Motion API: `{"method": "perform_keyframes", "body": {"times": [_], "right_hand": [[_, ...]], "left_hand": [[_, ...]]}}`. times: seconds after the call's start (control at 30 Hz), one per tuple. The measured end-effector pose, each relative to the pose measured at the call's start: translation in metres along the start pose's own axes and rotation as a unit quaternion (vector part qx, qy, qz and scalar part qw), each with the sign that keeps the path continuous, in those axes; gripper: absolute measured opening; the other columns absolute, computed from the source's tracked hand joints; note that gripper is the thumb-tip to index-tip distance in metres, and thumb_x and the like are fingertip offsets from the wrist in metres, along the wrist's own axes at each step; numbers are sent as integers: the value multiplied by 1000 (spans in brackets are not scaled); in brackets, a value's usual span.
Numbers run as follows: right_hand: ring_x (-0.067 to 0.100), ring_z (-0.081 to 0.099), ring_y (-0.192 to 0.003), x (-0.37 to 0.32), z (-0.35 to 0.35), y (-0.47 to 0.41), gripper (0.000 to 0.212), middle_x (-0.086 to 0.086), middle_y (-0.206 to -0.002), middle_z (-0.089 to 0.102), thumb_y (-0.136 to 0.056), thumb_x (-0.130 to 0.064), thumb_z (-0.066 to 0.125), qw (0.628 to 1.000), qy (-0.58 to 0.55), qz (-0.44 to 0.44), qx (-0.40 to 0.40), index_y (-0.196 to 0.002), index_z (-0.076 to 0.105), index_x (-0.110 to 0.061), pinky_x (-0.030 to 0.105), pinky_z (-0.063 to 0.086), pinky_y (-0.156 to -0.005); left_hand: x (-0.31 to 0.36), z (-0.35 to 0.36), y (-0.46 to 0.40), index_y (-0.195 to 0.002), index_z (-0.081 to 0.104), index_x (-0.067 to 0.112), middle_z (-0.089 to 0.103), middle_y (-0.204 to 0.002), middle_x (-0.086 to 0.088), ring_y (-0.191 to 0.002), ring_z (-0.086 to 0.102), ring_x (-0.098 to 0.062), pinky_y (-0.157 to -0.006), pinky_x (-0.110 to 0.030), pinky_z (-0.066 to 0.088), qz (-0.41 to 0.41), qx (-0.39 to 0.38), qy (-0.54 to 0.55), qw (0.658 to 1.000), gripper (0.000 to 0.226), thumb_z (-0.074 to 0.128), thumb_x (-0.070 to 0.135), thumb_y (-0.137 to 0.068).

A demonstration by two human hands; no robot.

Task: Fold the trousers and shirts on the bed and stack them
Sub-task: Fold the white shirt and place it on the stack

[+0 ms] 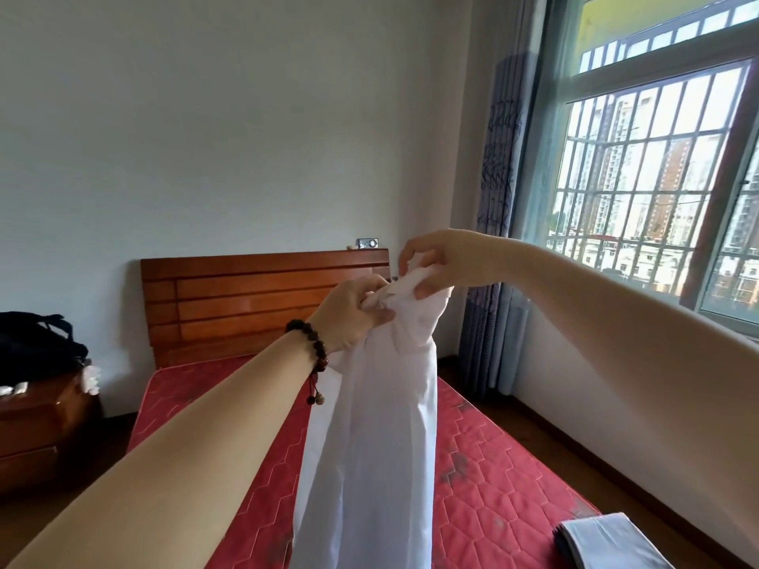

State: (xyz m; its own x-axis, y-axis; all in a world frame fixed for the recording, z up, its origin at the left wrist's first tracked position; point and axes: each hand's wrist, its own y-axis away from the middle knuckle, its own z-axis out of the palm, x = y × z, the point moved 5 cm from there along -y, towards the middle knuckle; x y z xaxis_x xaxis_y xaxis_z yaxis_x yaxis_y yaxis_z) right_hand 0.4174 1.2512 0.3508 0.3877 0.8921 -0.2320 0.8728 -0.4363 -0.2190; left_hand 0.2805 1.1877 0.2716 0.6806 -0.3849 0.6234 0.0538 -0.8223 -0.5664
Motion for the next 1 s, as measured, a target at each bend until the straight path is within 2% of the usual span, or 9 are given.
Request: {"method": "perform_keyframes", "body": {"times": [0.07, 0.17, 0.27, 0.37, 0.47, 0.63, 0.77, 0.87, 1.0], "right_hand": [[-4, 61, -77, -3, 8, -6, 19, -19, -86, 65, -74, -37, 78, 1000, 9, -1, -28, -88, 66, -43, 18, 53, -68], [6, 58, -70, -6, 15, -15, 8, -6, -79, 66, -77, -40, 75, 999, 38, -7, -10, -80, 69, -35, 30, 51, -69], [6, 50, -58, -7, 13, -21, 14, -4, -65, 58, -79, -35, 74, 999, 42, 2, 33, -68, 66, -31, 27, 43, -59], [8, 49, -57, -7, 13, -26, 16, -4, -63, 55, -78, -31, 73, 998, 30, 25, 54, -66, 65, -26, 25, 43, -55], [2, 46, -50, -11, 12, -31, 16, -8, -58, 52, -77, -28, 70, 996, 31, 31, 74, -64, 63, -22, 16, 39, -46], [6, 44, -50, -7, 6, -31, 24, -7, -56, 48, -76, -21, 66, 994, 23, 47, 99, -56, 53, -24, 11, 34, -40], [8, 46, -53, -5, 6, -29, 23, -5, -61, 50, -78, -20, 66, 992, -3, 51, 117, -59, 54, -20, 9, 34, -39], [9, 46, -55, -9, 8, -28, 21, -4, -64, 50, -79, -19, 65, 993, 1, 47, 107, -62, 54, -18, 13, 37, -43], [8, 46, -57, -7, 2, -21, 23, -6, -65, 50, -80, -19, 65, 993, 21, 44, 111, -61, 53, -20, 14, 36, -45]], "left_hand": [[-5, -2, 4, -92, 67, 18, 66, -85, 7, -72, 59, 4, -65, -10, 44, -11, 2, 13, 1000, 10, 72, 14, -84], [-9, 1, 10, -95, 65, 18, 67, -83, 8, -72, 61, 3, -67, -13, 49, -12, 18, 26, 999, 13, 72, 14, -84], [-9, -4, 22, -103, 53, 14, 65, -82, 1, -70, 63, -11, -62, -20, 53, 6, 139, -21, 990, 30, 74, 20, -82], [-5, -3, 39, -94, 53, 15, 57, -84, 2, -62, 55, -13, -52, -20, 45, 60, 233, -157, 958, 33, 74, 37, -80], [-8, 10, 46, -92, 59, 20, 50, -87, 4, -62, 52, -13, -54, -23, 46, 29, 207, -223, 952, 43, 63, 59, -75], [-19, 22, 50, -80, 55, 20, 45, -88, 5, -67, 48, -13, -63, -33, 50, 3, 168, -230, 959, 23, 62, 41, -77], [-25, 34, 47, -91, 53, 24, 45, -101, 3, -88, 48, -18, -78, -34, 45, -37, 162, -250, 954, 49, 49, 69, -75], [-26, 44, 41, -108, 52, 22, 43, -110, -2, -101, 48, -22, -88, -38, 46, -74, 156, -274, 946, 39, 56, 50, -81], [-30, 41, 42, -115, 50, 26, 41, -111, -1, -100, 45, -21, -92, -38, 42, -79, 144, -286, 944, 37, 53, 26, -78]]}}
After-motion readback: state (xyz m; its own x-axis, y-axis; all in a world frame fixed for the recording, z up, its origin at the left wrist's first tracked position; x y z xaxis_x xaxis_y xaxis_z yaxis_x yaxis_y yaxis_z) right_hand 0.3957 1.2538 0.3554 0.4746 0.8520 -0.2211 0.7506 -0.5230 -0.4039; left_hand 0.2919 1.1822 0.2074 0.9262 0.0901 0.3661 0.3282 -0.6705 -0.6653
